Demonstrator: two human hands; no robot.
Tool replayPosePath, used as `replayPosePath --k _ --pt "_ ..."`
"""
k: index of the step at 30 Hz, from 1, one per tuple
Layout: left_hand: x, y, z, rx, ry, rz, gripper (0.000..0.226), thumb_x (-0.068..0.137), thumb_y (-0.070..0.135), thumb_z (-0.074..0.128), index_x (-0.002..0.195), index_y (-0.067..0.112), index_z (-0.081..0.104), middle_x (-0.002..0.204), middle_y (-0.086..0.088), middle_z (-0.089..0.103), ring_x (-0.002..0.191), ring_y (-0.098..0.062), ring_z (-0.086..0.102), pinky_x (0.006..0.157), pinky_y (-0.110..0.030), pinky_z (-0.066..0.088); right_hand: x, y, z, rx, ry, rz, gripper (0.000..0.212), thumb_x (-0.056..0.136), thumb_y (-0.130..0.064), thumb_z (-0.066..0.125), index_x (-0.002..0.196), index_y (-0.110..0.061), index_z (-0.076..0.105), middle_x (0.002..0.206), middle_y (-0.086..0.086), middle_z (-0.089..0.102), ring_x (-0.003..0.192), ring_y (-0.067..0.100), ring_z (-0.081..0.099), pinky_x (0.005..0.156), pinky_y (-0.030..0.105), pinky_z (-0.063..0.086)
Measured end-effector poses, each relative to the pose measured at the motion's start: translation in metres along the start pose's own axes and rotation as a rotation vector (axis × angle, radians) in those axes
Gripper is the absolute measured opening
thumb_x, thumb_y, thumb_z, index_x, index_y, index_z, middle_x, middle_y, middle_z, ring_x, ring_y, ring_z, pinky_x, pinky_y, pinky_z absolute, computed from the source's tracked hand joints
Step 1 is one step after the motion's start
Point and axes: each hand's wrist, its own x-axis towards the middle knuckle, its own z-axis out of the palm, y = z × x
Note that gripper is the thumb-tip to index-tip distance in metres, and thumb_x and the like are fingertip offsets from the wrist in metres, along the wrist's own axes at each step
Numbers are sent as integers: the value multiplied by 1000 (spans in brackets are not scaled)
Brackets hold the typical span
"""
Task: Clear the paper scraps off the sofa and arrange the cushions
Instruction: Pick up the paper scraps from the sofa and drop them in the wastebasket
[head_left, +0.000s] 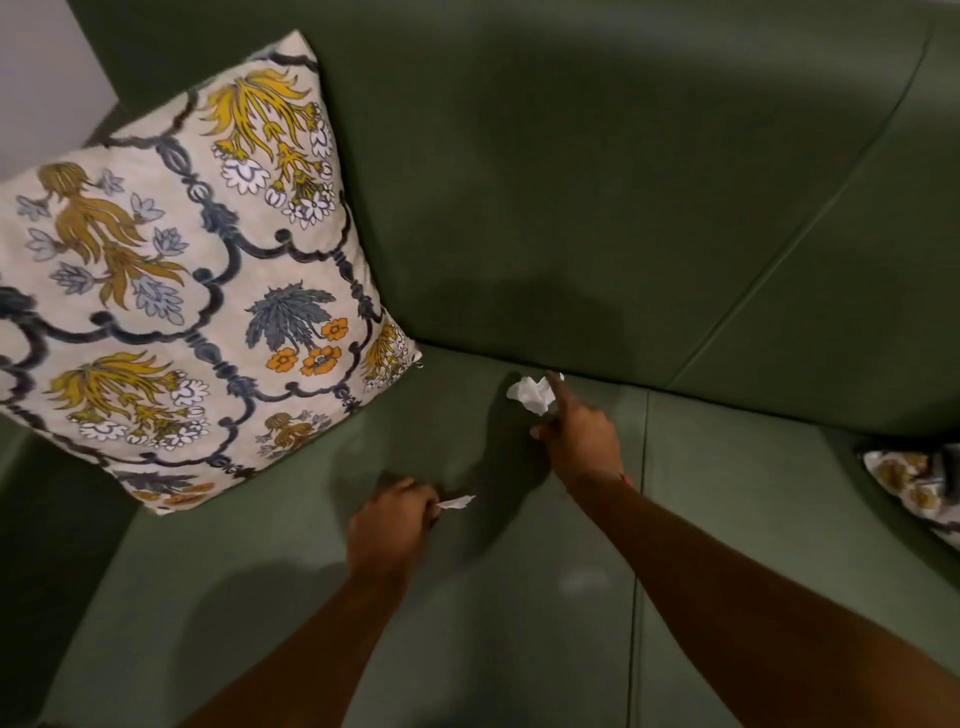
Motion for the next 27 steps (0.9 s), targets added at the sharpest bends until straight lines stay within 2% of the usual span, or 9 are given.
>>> replayPosePath --k 3,6,10,13,17,20,22,25,27 --pt "8 -4 -5 -51 25 30 16 91 31 53 89 25 67 95 0 65 86 -24 62 68 -34 43 32 -20 0 -202 -108 -15 64 85 -23 63 141 -36 34 121 16 63 109 37 60 89 45 52" --pt "13 -8 -3 -79 66 48 13 88 26 57 90 24 69 94 -1 68 85 -25 64 71 -34 48 55 -26 9 -217 -179 70 37 88 -28 59 124 -29 50 119 14 61 108 36 59 86 46 50" --pt "12 -12 4 -95 114 83 11 87 24 59 82 22 69 88 -2 67 80 -27 64 65 -32 42 56 -14 20 -128 -26 81 19 89 -30 59 103 -20 66 101 13 68 98 36 64 77 37 49" --pt "3 -15 10 -132 104 50 12 87 25 59 79 22 68 86 -2 67 80 -26 63 64 -31 37 44 -6 19 74 100 190 18 83 -30 68 98 -21 74 96 13 72 91 33 68 75 31 52" --pt "-24 -15 8 -134 103 -70 12 83 35 59 79 26 67 80 2 68 79 -24 64 64 -35 47 6 -5 25 307 38 256 25 76 -37 75 95 -21 76 98 8 74 96 27 67 91 36 54" --pt "-53 -15 1 -212 124 -215 10 81 36 64 82 31 72 79 3 75 79 -24 68 69 -34 52 -40 -11 38 437 -35 274 23 76 -37 76 91 -21 76 94 5 76 93 23 69 90 38 56" --pt "-76 -23 -4 -268 134 -304 10 81 36 65 84 34 74 78 5 76 79 -22 69 71 -33 54 -72 -19 48 511 -75 305 20 74 -33 78 89 -19 77 87 6 76 84 22 71 85 37 58" --pt "-107 -49 -4 -316 139 -384 12 83 39 64 76 36 73 69 6 74 70 -19 68 64 -29 50 -121 -38 70 630 -114 371 4 72 -21 80 70 -19 77 68 8 74 55 19 67 67 35 61" --pt "-130 -75 -4 -347 153 -432 17 83 38 63 70 34 72 64 6 72 64 -16 65 61 -27 45 -155 -57 99 679 -159 403 1 75 -13 77 76 -14 77 66 9 74 51 20 63 62 36 60"
